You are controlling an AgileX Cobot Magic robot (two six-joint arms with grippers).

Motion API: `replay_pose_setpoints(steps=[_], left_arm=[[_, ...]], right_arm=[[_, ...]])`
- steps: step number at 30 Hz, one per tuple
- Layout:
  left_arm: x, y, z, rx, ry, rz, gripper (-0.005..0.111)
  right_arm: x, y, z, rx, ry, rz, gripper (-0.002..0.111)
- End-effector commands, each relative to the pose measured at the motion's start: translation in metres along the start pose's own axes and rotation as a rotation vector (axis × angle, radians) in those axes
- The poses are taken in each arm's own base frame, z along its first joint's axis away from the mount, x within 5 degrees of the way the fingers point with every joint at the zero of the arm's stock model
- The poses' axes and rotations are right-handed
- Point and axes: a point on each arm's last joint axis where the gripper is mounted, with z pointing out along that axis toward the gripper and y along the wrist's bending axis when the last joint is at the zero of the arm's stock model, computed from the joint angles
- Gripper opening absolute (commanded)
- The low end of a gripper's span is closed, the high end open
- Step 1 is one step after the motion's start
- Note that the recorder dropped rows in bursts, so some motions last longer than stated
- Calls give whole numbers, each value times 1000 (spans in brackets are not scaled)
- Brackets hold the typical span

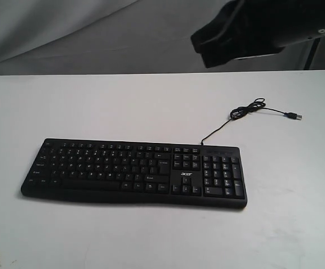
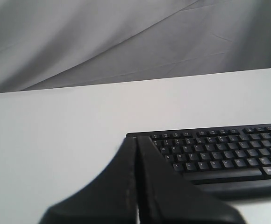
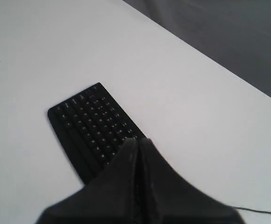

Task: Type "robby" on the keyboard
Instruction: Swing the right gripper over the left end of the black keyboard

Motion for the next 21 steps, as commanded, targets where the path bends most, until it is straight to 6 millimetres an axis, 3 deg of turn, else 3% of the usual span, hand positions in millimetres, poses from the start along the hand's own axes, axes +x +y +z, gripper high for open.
replay_pose_setpoints(steps=[1,9,21], left_arm=[[1,0,0,5,-5,3,0],[1,0,0,5,-5,3,0],[1,0,0,5,-5,3,0]], right_arm=[[-4,8,26,-35,-33,-11,0],[9,40,99,-88,11,-81,0],[32,62,175,-23,-28,-111,0]])
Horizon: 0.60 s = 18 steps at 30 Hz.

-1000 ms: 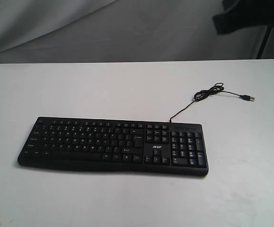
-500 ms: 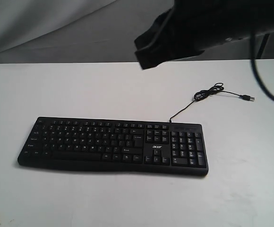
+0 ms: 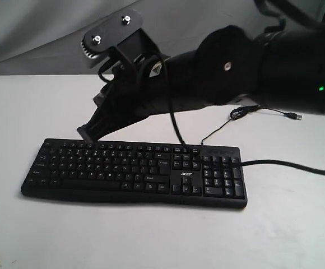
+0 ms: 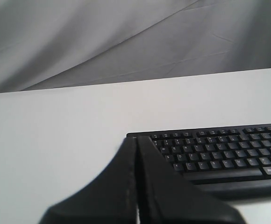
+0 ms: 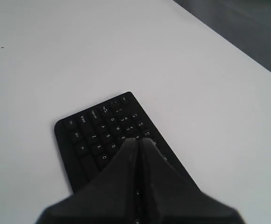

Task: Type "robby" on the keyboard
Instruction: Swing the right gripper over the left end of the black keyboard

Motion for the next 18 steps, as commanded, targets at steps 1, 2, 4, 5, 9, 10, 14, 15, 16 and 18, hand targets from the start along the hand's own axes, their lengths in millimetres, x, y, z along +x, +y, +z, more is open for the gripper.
replay_pose_setpoints(steps=[1,2,4,5,9,10,14,15,16,18], left_arm=[[1,0,0,5,-5,3,0],[1,0,0,5,-5,3,0],[1,0,0,5,-5,3,0],[1,0,0,5,-5,3,0],[1,0,0,5,-5,3,0],[1,0,0,5,-5,3,0],[1,0,0,5,-5,3,0],[1,0,0,5,-5,3,0],[1,0,0,5,-5,3,0],[1,0,0,5,-5,3,0]], right_arm=[[9,0,23,37,-12,-7,0],[12,-1,28,41,-6,0,0],[18,-1,36,43,9,24,0],[20,-1,41,35,21,34,0],[17,1,59,-16,66,48,0],[15,1,63,-25,68,49,0],[8,0,77,-37,61,54,0],[7,0,81,-39,61,56,0],[5,0,83,-43,58,66,0],[4,0,90,-52,61,70,0]])
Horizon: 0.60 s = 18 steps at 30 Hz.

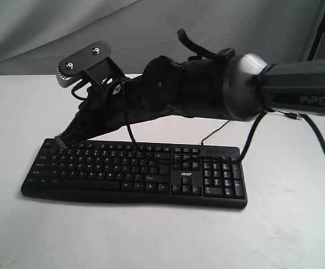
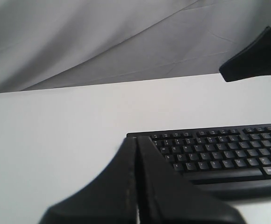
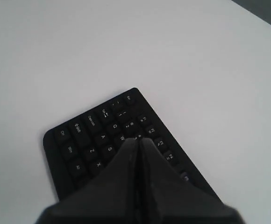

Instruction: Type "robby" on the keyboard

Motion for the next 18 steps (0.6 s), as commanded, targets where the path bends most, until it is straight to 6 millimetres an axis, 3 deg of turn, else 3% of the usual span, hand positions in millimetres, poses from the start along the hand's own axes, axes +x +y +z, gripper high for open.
replay_pose_setpoints(steps=[1,13,18], left_arm=[[1,0,0,5,-5,3,0],[1,0,0,5,-5,3,0],[1,0,0,5,-5,3,0]], right_arm=[[-5,2,14,-29,9,3,0],[13,20,69,-85,68,-13,0],[16,18,86,-84,67,3,0]])
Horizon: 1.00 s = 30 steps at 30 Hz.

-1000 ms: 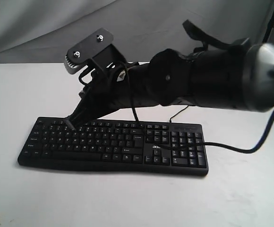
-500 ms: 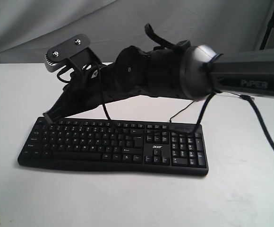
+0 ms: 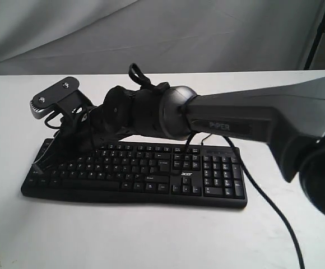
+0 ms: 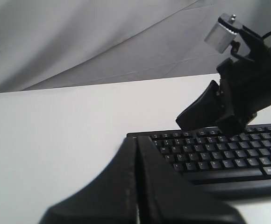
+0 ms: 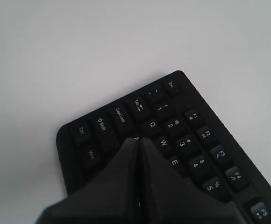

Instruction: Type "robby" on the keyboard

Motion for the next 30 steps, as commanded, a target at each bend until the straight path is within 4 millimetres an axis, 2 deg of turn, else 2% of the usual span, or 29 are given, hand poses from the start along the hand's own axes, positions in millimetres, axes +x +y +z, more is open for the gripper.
replay_pose_setpoints(steps=[1,5,27,30], left_arm=[[1,0,0,5,-5,3,0],[1,0,0,5,-5,3,0],[1,0,0,5,-5,3,0],[1,0,0,5,-5,3,0]], right_arm=[[-3,-2,11,6,-21,-1,0],[-1,-4,17,13,-24,-2,0],[1,-13,16,105,2,-20,0],[7,-14,22,104,19,-19,0]])
